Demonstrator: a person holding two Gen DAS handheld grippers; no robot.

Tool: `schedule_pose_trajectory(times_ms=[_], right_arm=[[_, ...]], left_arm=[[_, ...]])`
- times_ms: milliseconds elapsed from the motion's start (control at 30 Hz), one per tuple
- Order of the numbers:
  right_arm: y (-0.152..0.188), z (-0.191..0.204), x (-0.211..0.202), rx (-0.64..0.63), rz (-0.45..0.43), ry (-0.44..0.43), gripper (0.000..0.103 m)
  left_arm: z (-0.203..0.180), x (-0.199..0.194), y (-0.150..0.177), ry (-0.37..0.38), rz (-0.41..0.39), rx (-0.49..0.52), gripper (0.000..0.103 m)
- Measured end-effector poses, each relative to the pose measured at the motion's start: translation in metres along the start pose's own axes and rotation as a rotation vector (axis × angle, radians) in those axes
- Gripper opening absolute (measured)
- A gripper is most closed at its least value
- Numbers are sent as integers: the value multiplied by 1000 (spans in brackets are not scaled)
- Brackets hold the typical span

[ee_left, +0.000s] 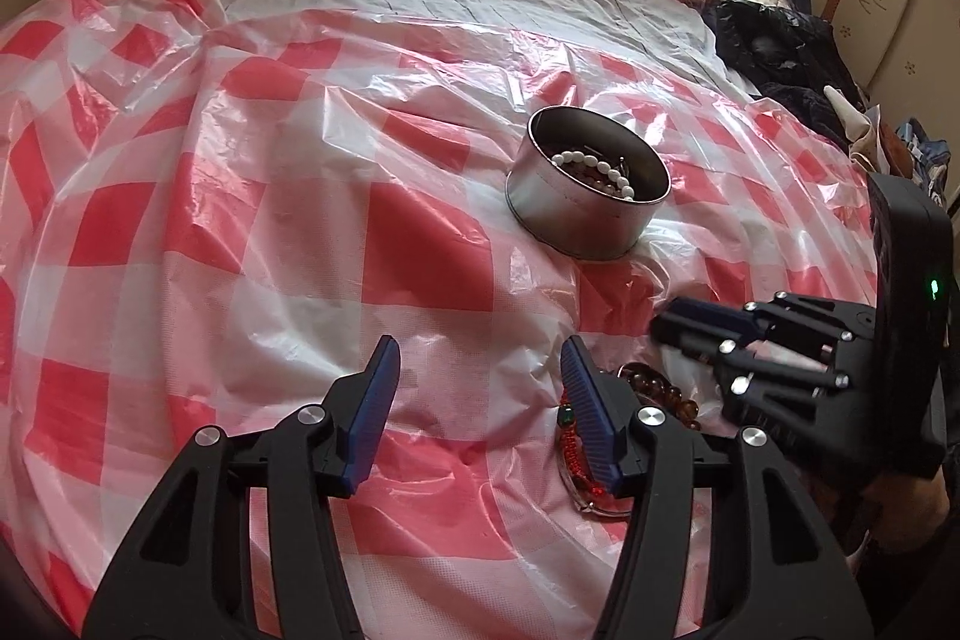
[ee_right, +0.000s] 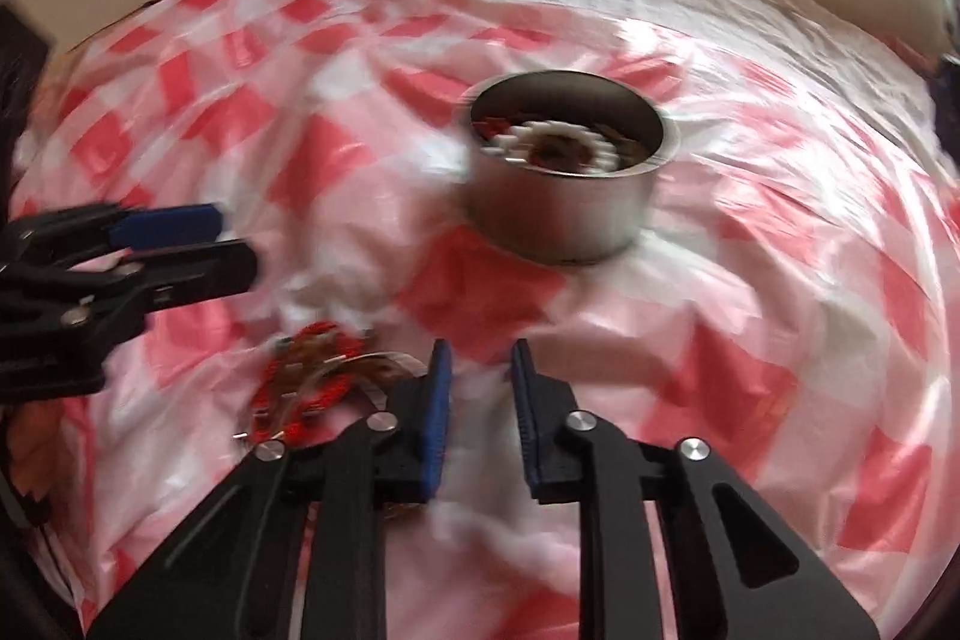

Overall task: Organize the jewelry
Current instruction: 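Move both open tools toward the red string bracelet and silver bangle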

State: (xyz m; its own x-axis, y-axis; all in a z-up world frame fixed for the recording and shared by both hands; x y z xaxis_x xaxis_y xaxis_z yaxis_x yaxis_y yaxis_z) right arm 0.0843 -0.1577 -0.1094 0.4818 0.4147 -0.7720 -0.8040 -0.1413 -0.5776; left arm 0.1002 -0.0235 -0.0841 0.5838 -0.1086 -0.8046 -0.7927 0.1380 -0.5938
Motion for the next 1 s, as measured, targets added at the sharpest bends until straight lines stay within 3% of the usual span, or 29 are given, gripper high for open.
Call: schedule_pose_trajectory(times_ms=[100, 133, 200, 333, 533, 600, 700, 767, 867, 933, 1000], right_arm=[[-1, -8, -8, 35, -20, -38, 18], [-3, 1, -11, 18, -36, -94, 18], [0, 19, -9, -60, -10, -127, 18], [6, 33, 6, -145, 41, -84, 18], [4, 19, 8, -68, 36, -71, 19], [3, 26, 6, -124, 28, -86, 19], [10, 29, 9, -172, 55, -30, 19], [8, 18, 12, -120, 66, -12, 19], [4, -7, 2, -68, 46, 81, 19], [5, -16, -3, -37, 41, 76, 19], [5, -11, -7, -42, 19, 16, 20]], left_arm=[[1, -1, -1, -1, -3, -2, 53], [2, -1, -1, -2, -4, -3, 53], [2, -1, -2, -3, -5, -5, 53], [1, 0, -1, -2, -1, -3, 53], [-1, 0, 0, -1, 0, 8, 54], [0, 0, -1, -1, 0, 1, 54], [0, 1, 0, -3, 2, 0, 54], [-1, 2, 0, -4, 4, 9, 54], [0, 1, 0, -6, 3, 7, 54], [2, 1, 0, -6, 3, 2, 54], [3, 1, -1, -7, 0, 0, 54]])
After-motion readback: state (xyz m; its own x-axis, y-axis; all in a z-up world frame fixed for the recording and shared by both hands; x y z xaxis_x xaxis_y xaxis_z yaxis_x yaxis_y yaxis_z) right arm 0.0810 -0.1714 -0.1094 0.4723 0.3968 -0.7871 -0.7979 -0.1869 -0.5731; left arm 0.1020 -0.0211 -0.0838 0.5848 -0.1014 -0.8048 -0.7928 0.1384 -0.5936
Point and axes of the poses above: each gripper's, at about its wrist camera, not at the fingertips, and x roughly the way its jaws point, z to its left, y to its underside, the point moved 10 cm from there along x, roughly the way its jaws point, and after that the axes turned 15 degrees about -y, right-handed, at the moved point
